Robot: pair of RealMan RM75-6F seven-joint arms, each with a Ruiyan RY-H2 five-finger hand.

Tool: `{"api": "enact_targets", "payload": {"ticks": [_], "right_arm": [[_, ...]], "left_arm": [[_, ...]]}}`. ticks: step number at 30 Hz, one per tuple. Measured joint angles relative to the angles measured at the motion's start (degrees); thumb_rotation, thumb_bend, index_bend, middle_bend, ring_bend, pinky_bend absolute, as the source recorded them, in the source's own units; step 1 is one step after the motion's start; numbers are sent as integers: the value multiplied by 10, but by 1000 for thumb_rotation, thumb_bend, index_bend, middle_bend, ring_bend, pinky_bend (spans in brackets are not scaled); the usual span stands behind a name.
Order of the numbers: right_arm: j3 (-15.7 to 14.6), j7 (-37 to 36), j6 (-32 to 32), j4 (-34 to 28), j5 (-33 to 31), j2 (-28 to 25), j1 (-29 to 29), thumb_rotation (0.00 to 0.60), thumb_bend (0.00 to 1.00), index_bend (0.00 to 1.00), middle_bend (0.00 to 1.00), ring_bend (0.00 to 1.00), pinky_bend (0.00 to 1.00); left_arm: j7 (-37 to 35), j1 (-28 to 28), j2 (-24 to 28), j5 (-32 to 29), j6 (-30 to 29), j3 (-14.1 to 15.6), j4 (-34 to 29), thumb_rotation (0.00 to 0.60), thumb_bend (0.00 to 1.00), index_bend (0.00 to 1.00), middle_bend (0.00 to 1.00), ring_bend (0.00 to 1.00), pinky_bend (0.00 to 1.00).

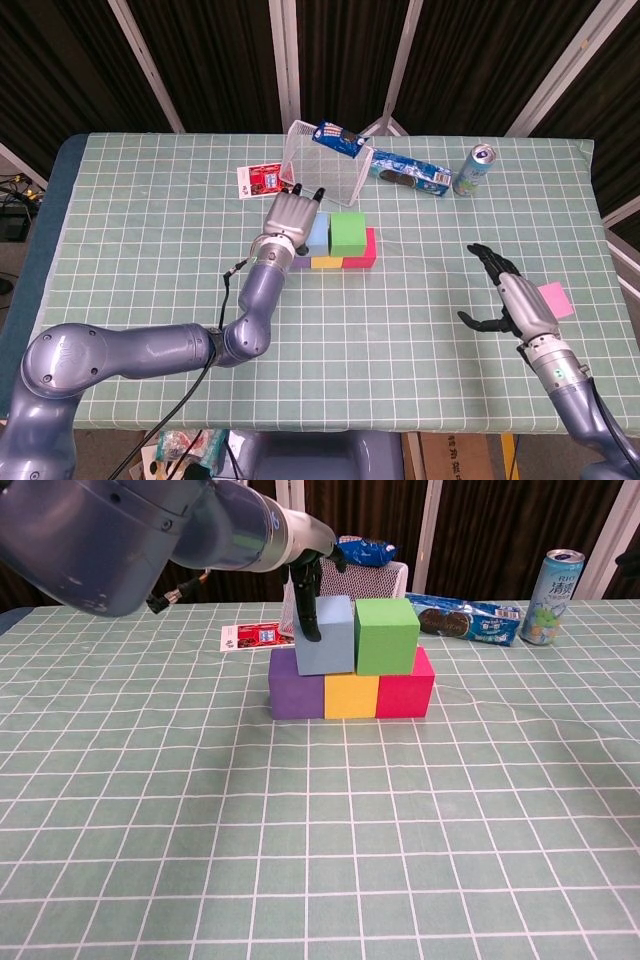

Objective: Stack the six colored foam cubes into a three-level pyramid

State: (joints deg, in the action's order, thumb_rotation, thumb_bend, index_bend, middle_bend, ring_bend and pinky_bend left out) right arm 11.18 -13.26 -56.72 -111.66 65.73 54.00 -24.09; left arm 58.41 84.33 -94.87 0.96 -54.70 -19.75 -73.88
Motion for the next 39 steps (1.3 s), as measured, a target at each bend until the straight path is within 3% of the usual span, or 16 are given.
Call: {"api": "enact_targets", "payload": {"ticks": [39], "right_arm": [[-3,2,3,1,0,1,-1,600,288,0,0,0,0]], "left_arm": [[1,-4,-9,6,7,-5,10,600,306,60,383,78,182]]}}
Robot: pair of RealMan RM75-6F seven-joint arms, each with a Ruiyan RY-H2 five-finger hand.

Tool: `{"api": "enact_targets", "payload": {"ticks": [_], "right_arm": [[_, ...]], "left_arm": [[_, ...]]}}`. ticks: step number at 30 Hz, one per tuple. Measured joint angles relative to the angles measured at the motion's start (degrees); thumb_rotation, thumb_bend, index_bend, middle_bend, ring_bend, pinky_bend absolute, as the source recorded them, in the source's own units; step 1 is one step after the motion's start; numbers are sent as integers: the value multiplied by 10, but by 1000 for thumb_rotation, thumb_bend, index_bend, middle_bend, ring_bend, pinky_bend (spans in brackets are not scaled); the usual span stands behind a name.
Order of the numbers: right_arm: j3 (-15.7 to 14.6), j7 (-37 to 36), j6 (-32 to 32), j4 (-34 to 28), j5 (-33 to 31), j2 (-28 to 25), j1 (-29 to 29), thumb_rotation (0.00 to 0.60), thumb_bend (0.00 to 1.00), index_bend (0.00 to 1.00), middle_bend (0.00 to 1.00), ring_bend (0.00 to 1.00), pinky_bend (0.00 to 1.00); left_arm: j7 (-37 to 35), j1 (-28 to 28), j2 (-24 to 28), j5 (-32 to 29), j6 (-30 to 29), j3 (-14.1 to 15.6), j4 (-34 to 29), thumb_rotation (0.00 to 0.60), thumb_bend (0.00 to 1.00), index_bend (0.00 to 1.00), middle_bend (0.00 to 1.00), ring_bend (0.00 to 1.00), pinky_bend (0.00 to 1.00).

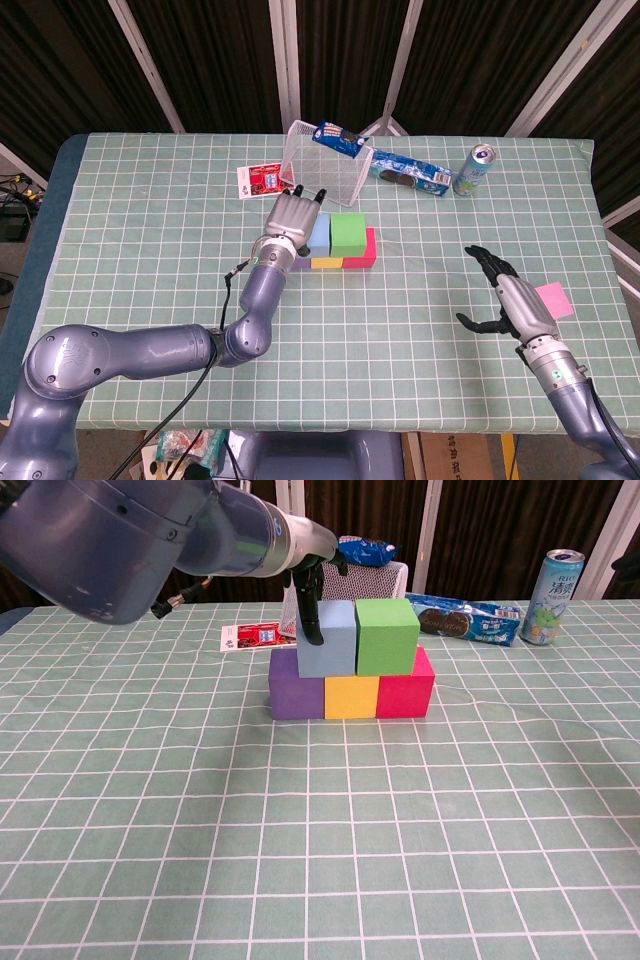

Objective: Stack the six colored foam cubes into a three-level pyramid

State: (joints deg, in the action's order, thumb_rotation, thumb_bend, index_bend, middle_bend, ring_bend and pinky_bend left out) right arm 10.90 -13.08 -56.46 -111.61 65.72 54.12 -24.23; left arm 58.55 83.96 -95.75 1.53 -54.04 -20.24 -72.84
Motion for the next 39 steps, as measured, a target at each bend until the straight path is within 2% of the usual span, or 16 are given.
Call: {"api": "enact_targets", "payload": {"ticks": [21,26,33,39], "right_arm": [[-2,3,1,0,0,2,-1,600,288,0,0,0,0],[-2,3,2,-1,-1,2,-1,600,288,0,0,0,0],[-2,3,1,-2,1,2,-1,600,288,0,0,0,0],[-2,2,0,-3,3,1,0,600,288,0,0,0,0]], "left_arm": [[-3,-1,-4,5,2,-3,4,600,306,56,363,78,182],[-1,-1,-4,4,2,-1,3,600,294,27,300,78,173],[0,-2,-2,2,-1,-1,0,600,235,0,114,21,130],[0,-6,3,1,-3,-1,-8,600,212,0,77,20,130]]}}
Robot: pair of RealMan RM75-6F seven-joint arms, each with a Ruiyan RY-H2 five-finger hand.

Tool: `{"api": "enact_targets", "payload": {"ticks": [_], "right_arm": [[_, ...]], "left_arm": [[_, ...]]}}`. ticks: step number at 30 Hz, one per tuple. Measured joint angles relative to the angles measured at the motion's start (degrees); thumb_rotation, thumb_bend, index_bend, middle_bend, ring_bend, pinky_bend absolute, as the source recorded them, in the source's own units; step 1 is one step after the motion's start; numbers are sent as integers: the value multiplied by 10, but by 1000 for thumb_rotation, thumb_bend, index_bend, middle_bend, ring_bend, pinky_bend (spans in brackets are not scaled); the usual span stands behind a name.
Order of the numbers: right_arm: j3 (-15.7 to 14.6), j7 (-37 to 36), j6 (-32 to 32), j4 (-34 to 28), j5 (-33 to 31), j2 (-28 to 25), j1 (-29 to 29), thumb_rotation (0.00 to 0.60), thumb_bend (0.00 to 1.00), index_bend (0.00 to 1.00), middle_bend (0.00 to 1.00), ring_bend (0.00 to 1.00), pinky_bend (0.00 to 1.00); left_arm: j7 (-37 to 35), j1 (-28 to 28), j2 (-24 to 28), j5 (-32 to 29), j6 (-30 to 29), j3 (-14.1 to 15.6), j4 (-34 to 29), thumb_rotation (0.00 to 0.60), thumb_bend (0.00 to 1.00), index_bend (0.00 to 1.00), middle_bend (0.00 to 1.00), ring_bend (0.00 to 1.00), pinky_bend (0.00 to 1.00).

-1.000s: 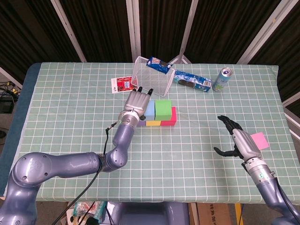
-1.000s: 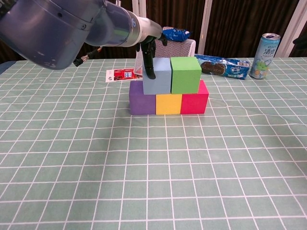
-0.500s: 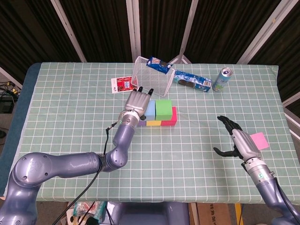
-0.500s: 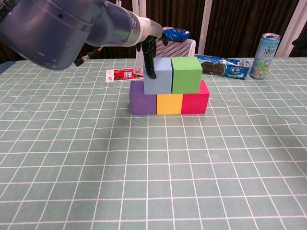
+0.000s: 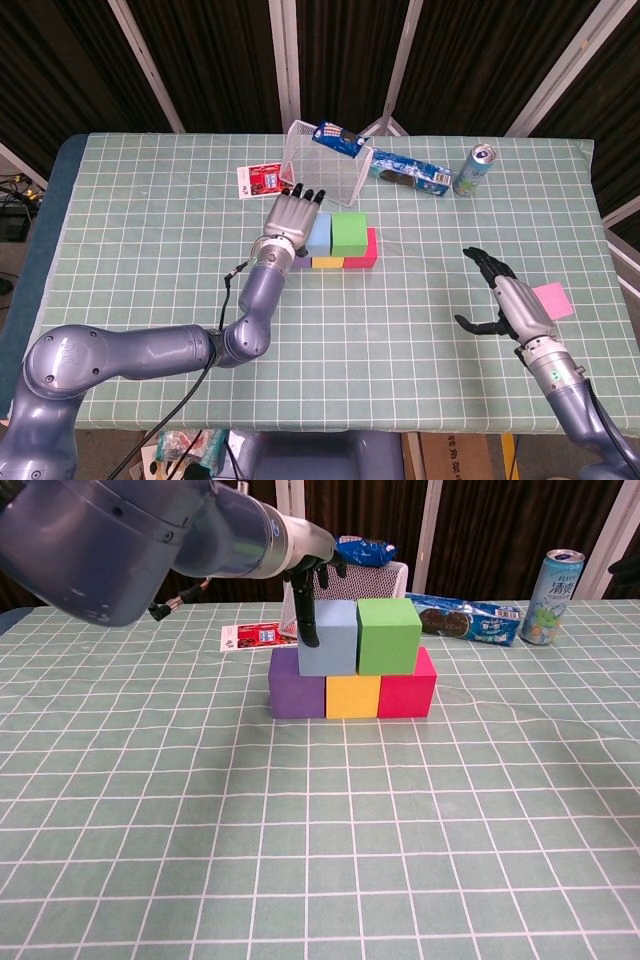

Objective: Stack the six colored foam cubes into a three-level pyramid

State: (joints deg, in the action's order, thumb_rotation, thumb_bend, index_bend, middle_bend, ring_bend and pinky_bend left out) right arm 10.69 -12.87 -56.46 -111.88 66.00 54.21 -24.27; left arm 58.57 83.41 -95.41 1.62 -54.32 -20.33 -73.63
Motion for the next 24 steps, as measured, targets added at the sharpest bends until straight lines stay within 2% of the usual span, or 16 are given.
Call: {"api": "enact_targets", "payload": {"ticks": [8,14,20,24], "right_arm": [[-2,3,2,-2,2,0,-1,600,288,0,0,0,0],[-3,8,1,-1,2,0,-1,600,288,0,0,0,0],[-6,20,-1,2,0,3,-1,600,288,0,0,0,0],[-9,34,-1,5,-3,5,-3,600,288,0,0,0,0]], "left_arm": [[-3,-7,14,1,-6,0,-24,600,191,0,63,2,118],[-16,-24,40,14,-22,2,-69,600,191,0,65,2,118],[-57,-61,84,58,-52,4,-150,600,189,0,67,2,118],[-101,-107,124,115,-93,12,-229,600,183,0,67,2,118]]}}
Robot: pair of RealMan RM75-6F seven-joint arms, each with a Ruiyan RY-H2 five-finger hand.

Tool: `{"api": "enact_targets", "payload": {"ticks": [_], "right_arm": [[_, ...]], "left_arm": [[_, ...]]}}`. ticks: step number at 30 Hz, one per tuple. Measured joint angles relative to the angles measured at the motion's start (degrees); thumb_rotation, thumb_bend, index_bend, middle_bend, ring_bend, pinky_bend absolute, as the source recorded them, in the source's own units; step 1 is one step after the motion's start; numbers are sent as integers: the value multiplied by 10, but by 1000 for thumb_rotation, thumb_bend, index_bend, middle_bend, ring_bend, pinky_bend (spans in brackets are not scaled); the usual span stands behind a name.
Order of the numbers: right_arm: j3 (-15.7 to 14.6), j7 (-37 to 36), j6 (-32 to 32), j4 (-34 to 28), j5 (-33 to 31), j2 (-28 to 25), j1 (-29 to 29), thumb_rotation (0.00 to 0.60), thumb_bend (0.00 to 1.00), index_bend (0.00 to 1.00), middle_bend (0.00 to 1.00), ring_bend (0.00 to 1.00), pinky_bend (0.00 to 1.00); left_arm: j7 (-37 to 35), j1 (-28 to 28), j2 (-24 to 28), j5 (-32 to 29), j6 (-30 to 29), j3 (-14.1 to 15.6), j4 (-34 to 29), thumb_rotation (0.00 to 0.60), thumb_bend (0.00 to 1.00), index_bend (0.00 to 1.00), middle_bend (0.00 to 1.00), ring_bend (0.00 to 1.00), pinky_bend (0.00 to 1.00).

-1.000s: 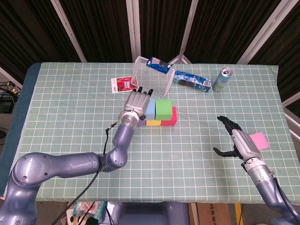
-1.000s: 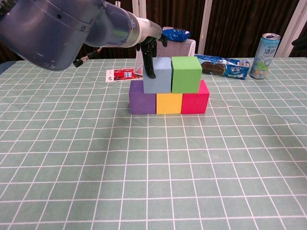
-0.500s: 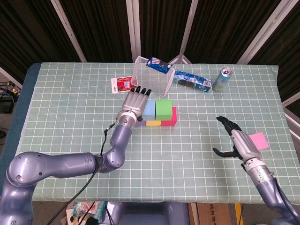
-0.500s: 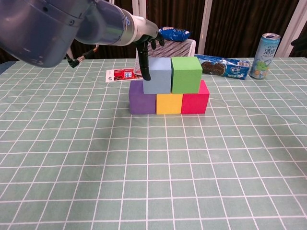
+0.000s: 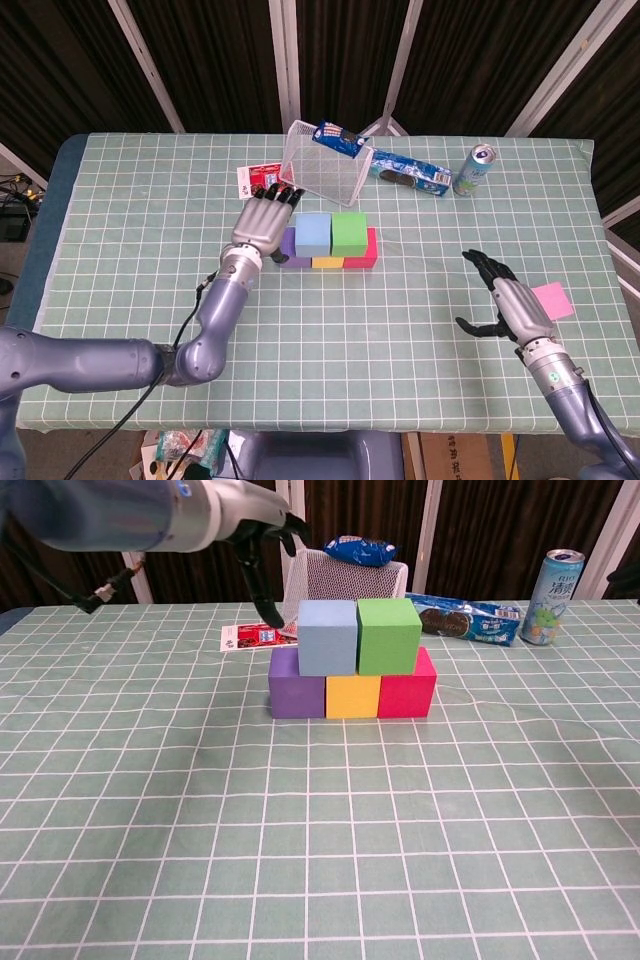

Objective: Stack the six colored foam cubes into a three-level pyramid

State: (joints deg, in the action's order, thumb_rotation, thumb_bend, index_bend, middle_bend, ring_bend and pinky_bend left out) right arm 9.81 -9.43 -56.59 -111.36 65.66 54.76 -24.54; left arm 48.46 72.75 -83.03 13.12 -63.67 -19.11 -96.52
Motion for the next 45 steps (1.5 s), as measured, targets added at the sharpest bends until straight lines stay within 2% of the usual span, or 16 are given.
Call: {"api": "enact_targets", "payload": {"ticks": [5,12,17,21,27,32,45], "right_arm": [[-4,27,-7,6,-5,5,-1,600,288,0,0,0,0],[-13,89,-27,11,-8,15,-1,600,288,0,0,0,0],[-24,142,-45,19,-13,26,1,600,288,0,0,0,0],[-33,180,-58,28,-20,36,5,600,288,0,0,0,0],[-41,219,-71,54,-52,49,9,600,288,0,0,0,0],[-41,231,-63,87,-76,55,6,600,288,0,0,0,0],[-49,261,-2,203,-131,74,-14,600,288,0,0,0,0]], "left_arm": [[-60,-73,57,85,-65,21,-101,600,173,0,67,2,118],[-151,-194,133,225,-148,77,-204,600,159,0,64,2,113],[-197,-265,161,320,-197,127,-233,600,106,0,57,2,109],[-237,-324,176,395,-241,170,-245,600,100,0,54,2,109],[-276,-381,184,471,-276,206,-245,600,100,0,56,1,109],[-288,-398,191,503,-286,213,-244,600,100,0,56,2,109],[-303,-429,214,535,-281,188,-260,600,100,0,55,2,109]]}}
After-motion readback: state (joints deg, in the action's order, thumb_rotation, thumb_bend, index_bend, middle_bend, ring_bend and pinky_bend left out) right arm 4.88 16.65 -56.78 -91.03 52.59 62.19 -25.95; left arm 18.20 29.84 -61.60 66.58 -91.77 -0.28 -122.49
